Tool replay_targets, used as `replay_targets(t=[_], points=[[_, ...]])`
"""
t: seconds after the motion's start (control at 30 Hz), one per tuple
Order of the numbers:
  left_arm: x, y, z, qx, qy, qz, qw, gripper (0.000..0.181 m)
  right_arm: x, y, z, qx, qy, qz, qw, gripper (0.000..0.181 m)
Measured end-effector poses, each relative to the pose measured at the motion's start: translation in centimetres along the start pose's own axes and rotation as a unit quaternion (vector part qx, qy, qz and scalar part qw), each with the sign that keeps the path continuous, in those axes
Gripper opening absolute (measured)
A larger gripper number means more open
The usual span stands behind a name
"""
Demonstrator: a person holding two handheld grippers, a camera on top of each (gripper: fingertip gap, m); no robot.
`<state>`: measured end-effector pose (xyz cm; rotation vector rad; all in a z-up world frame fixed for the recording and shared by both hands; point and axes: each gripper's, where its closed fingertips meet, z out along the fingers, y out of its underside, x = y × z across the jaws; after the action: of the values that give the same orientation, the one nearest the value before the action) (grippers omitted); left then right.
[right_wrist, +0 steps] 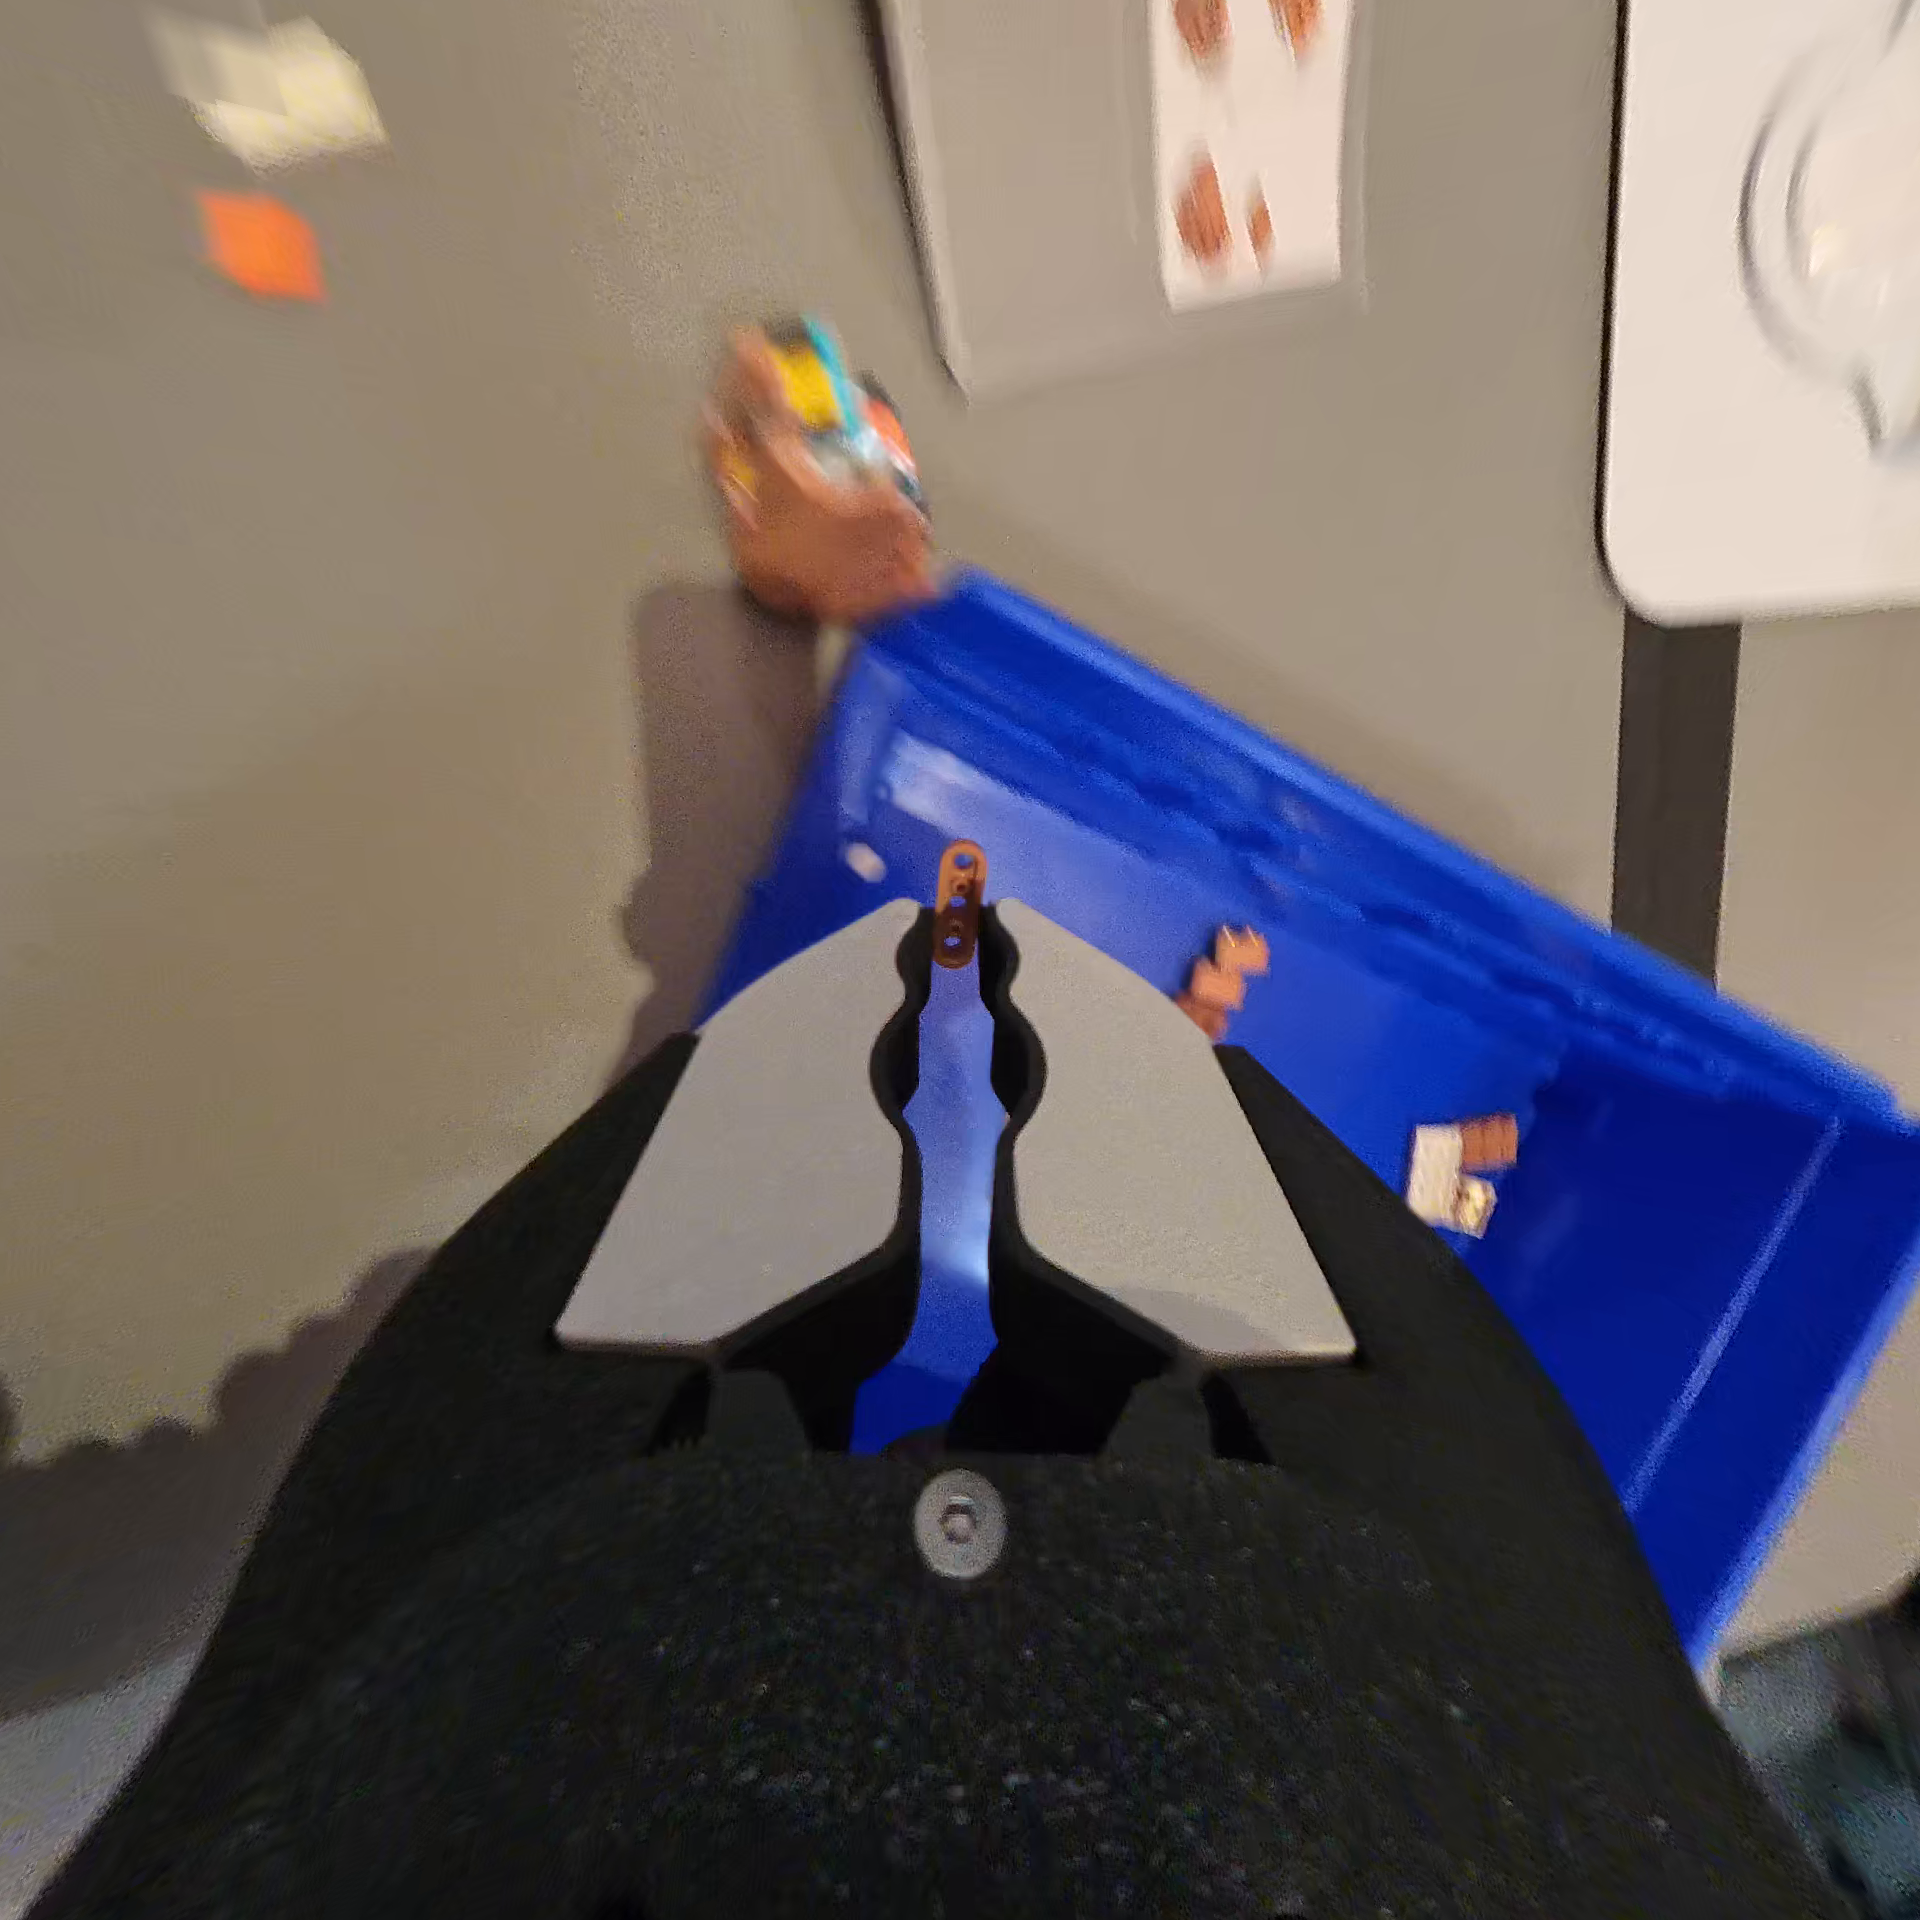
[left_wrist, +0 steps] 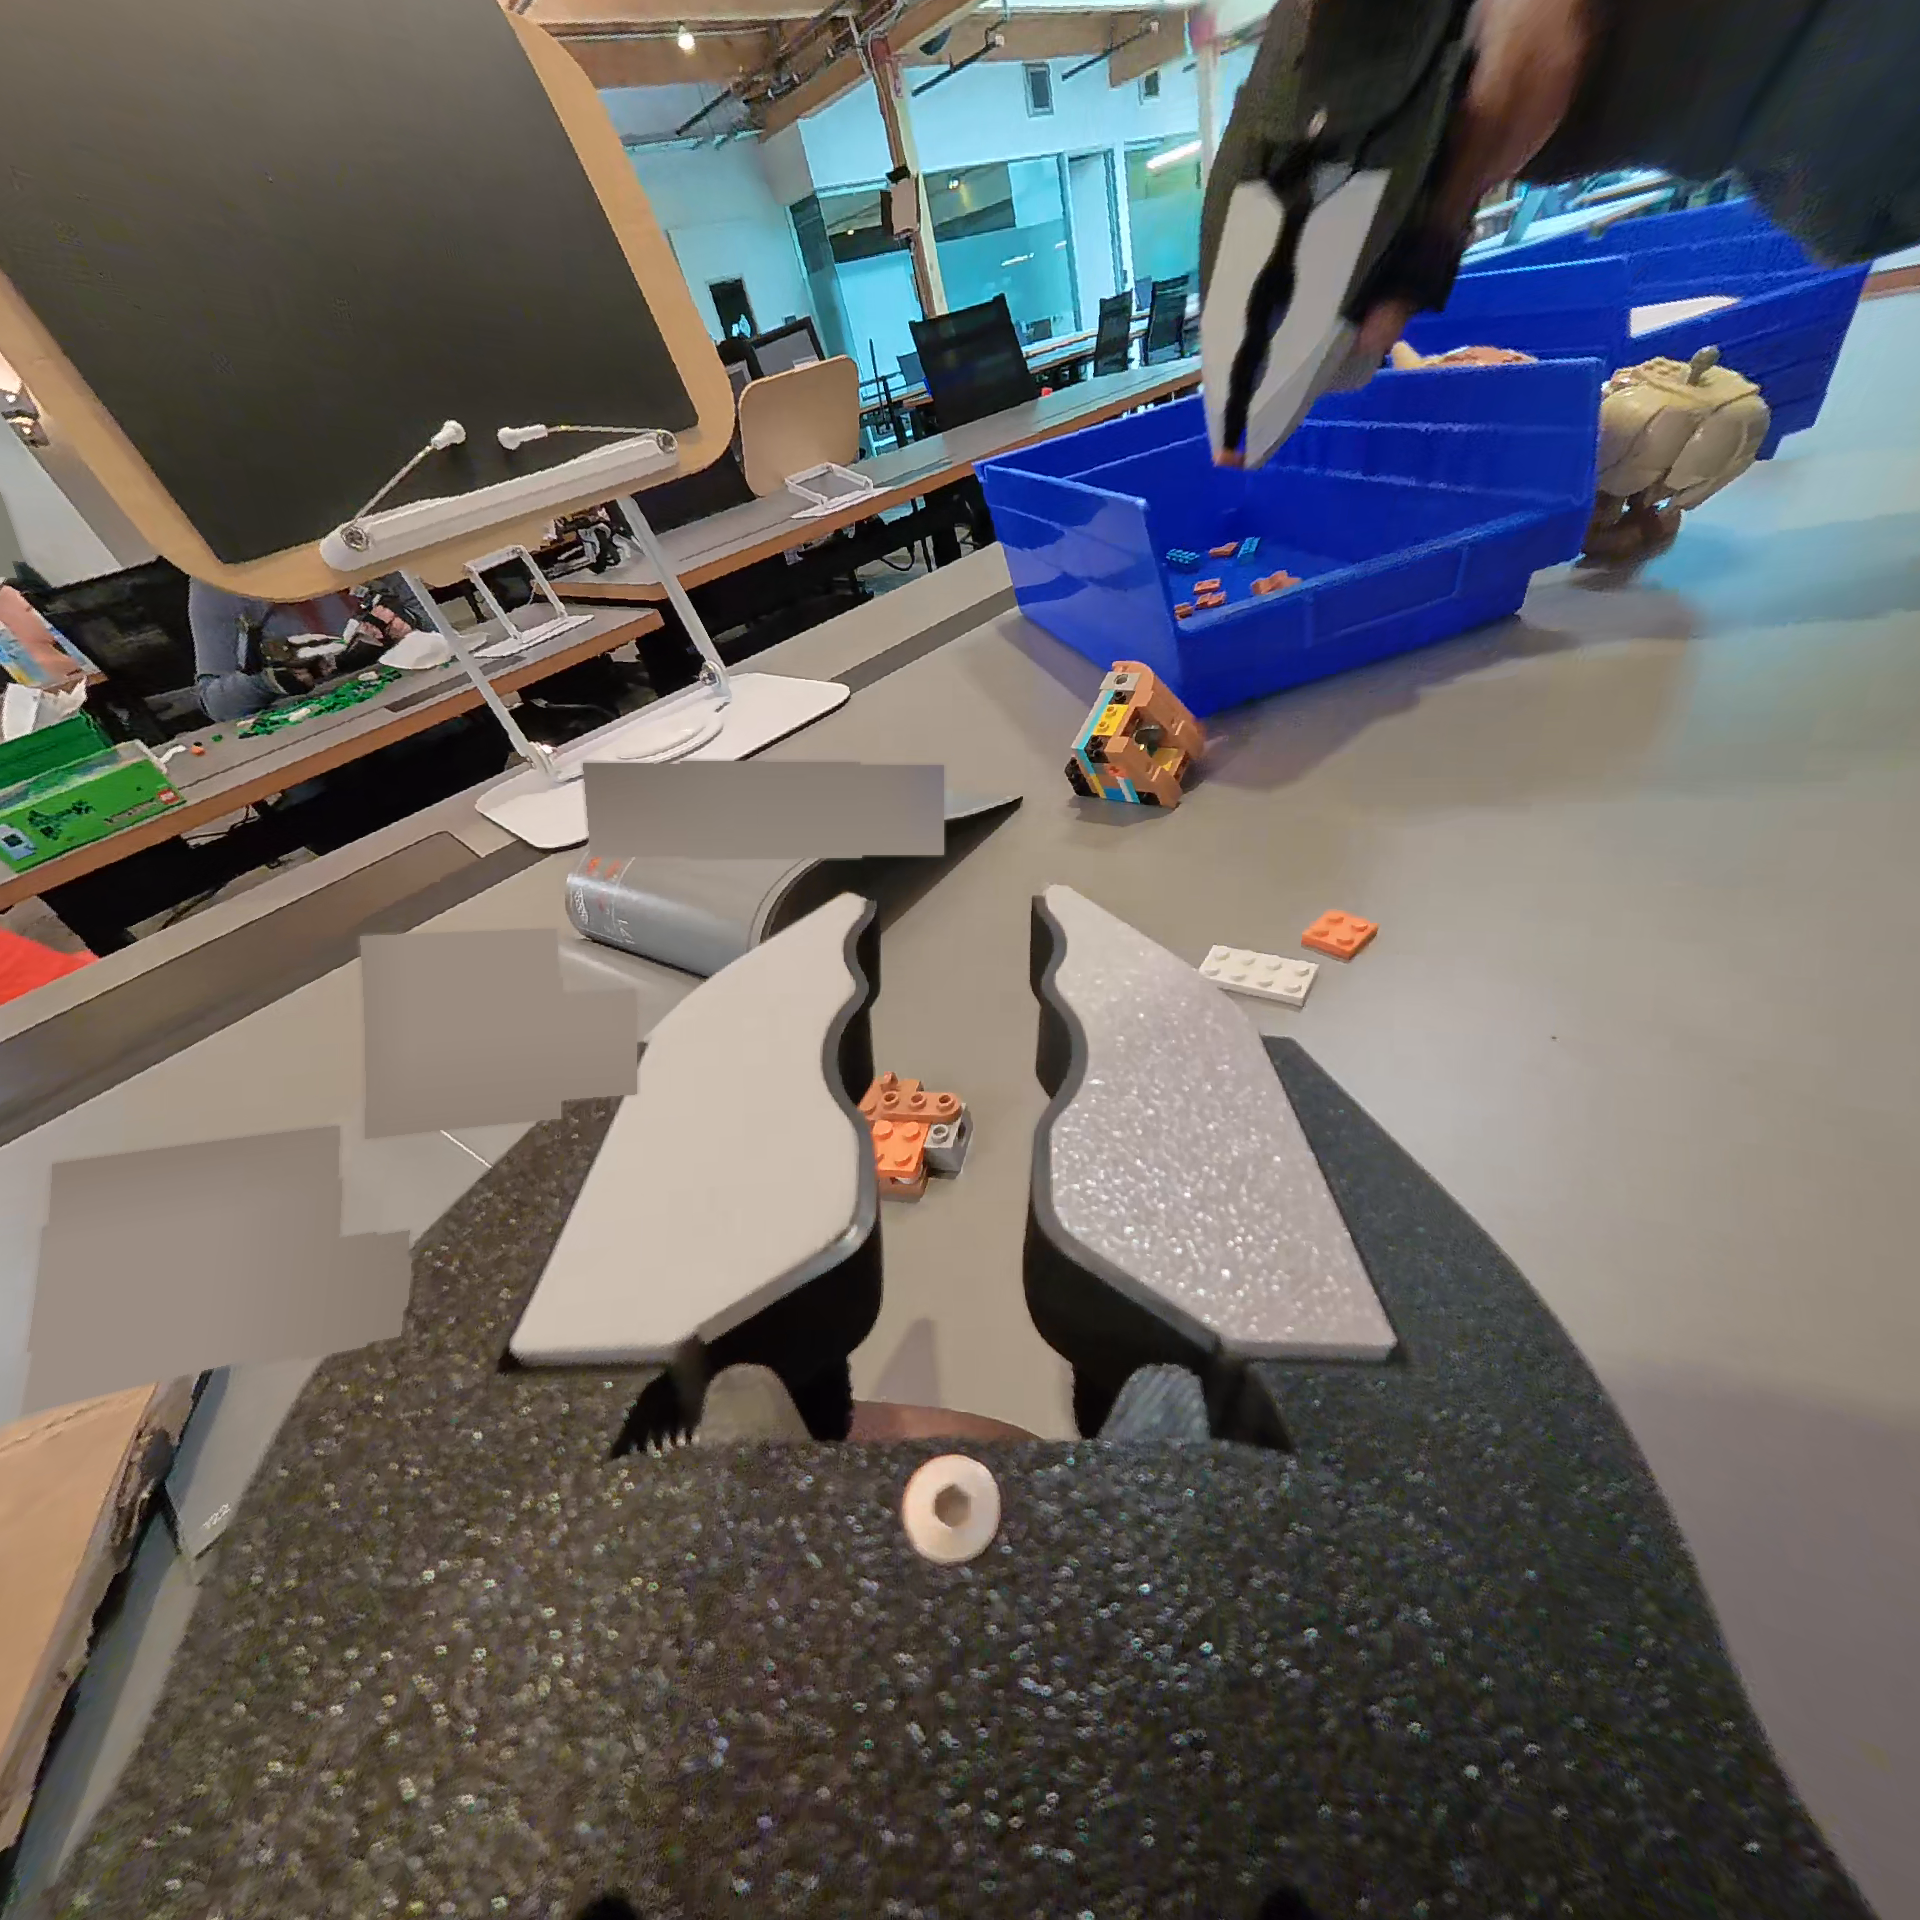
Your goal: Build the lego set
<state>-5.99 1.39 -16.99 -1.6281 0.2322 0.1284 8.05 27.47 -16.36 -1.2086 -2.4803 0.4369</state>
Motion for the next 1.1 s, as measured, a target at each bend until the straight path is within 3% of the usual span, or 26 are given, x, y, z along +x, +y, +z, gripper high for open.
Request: replay_targets(t=[0.17, 0.37, 0.5, 0.83, 0.97, 1.1], points=[[0.0, 0.1, 0.0, -0.007, -0.001, 0.002, 1.0, 0.027, -8.2, -6.8, 1.5, 0.081, -0.058, -0.053, 0.994, 0.008], [-0.1, 0.0, -0.5, -0.001, -0.009, 0.001, 1.0, 0.027, -14.0, -8.0, 8.6, 0.05, -0.101, -0.067, 0.991, 0.008], [-0.3, -0.2, -0.8, 0.005, -0.014, -0.003, 1.0, 0.027, -14.8, -7.3, 10.8, 0.029, -0.096, -0.059, 0.993, 0.008], [0.1, -0.2, -0.6, 0.004, -0.005, -0.003, 1.0, 0.027, -15.0, -6.4, 11.4, 0.032, -0.088, -0.03, 0.995, 0.009], [0.0, -0.1, -0.6, 0.003, -0.007, -0.005, 1.0, 0.027, -14.3, -6.5, 10.3, 0.048, -0.075, -0.026, 0.996, 0.015], [-0.2, -0.1, -0.6, 0.004, -0.009, -0.008, 1.0, 0.027, -12.4, -6.4, 6.8, 0.075, -0.055, -0.008, 0.996, 0.019]])
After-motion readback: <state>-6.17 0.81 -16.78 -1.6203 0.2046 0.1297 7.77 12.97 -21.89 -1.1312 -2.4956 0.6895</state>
